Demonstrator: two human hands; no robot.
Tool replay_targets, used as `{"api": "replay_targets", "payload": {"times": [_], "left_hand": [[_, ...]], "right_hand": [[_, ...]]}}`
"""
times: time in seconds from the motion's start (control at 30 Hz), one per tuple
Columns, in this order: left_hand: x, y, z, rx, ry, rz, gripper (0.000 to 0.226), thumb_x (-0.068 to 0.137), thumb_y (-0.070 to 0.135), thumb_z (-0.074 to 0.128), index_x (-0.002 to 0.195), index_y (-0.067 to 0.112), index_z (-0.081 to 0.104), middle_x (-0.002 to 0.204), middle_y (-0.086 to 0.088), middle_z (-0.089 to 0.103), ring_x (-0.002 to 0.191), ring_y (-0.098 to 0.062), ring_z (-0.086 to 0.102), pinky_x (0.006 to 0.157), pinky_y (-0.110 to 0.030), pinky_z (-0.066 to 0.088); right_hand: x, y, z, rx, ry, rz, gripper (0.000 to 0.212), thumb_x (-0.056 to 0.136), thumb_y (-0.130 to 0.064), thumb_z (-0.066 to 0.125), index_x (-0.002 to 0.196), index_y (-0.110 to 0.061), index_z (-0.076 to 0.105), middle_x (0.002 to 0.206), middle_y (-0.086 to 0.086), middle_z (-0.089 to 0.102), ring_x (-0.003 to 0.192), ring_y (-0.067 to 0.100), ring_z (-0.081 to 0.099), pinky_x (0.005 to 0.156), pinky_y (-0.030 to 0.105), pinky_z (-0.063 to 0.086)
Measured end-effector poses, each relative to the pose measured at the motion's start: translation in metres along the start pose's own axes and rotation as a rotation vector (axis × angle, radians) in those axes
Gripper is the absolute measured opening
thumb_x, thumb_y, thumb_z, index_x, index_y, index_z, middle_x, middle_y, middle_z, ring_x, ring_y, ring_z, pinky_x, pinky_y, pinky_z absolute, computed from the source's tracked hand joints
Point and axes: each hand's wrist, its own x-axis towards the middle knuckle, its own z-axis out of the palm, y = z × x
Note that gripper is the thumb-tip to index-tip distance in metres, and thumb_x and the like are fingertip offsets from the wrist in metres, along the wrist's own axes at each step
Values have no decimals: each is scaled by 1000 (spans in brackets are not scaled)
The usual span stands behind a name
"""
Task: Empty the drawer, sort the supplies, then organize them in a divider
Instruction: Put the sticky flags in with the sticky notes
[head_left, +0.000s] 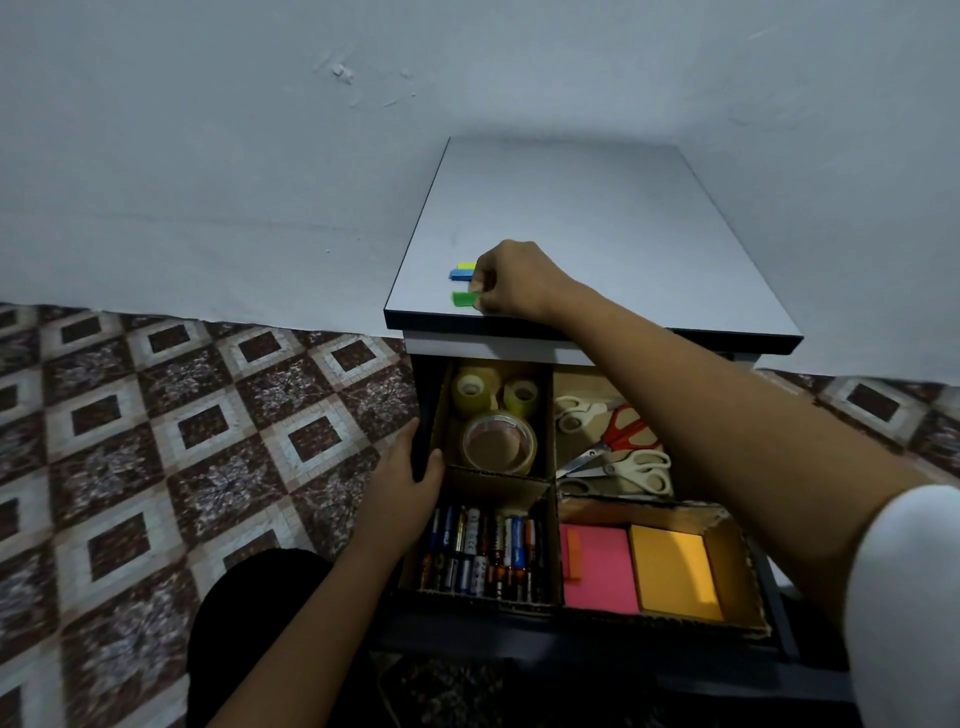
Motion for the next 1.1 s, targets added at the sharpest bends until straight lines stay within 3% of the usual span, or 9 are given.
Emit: {"api": "replay_targets", "payload": {"times": [0.27,0.47,0.57,0.73,0.9,1.1], "left_hand": [[0,2,0,-12,1,1,55,97,32,46,147,18,28,148,-7,38,134,-20,37,102,-28,32],[0,1,0,-7,5,6,54,97,31,46,147,18,28,148,-6,38,134,-20,37,101,-25,30],[0,0,0,-19,-1,7,54,97,31,46,146,18,28,147,-7,39,133,-20,38,102,-27,32],[0,-2,1,-4,4,4,54,97,34,46,146,20,28,147,-7,39,133,-21,38,103,-31,33],[1,-2,2,3,0,-1,55,97,34,46,147,20,28,147,-8,39,133,-22,38,103,-31,33],[2,-5,2,6,-1,-1,55,97,35,45,146,21,28,146,-7,41,131,-22,41,103,-34,36]], "right_hand": [[-1,1,1,87,56,69,20,82,-7,65,99,-2,73,105,12,69,100,23,61,84,30,49],[2,2,-12,216,34,119,24,81,-9,69,103,-1,71,109,9,68,85,11,52,57,12,40],[2,3,-9,182,-2,138,26,81,-11,70,105,-3,70,110,10,67,89,14,55,75,22,46],[0,-1,-4,58,-21,110,26,81,-16,70,103,-1,72,107,14,68,98,24,61,86,32,49],[6,-3,1,-35,-29,120,34,82,-18,68,109,2,66,106,16,67,99,27,61,88,38,51],[8,-5,10,-60,14,129,29,82,-10,65,110,-1,62,107,16,64,96,26,60,86,37,52]]}}
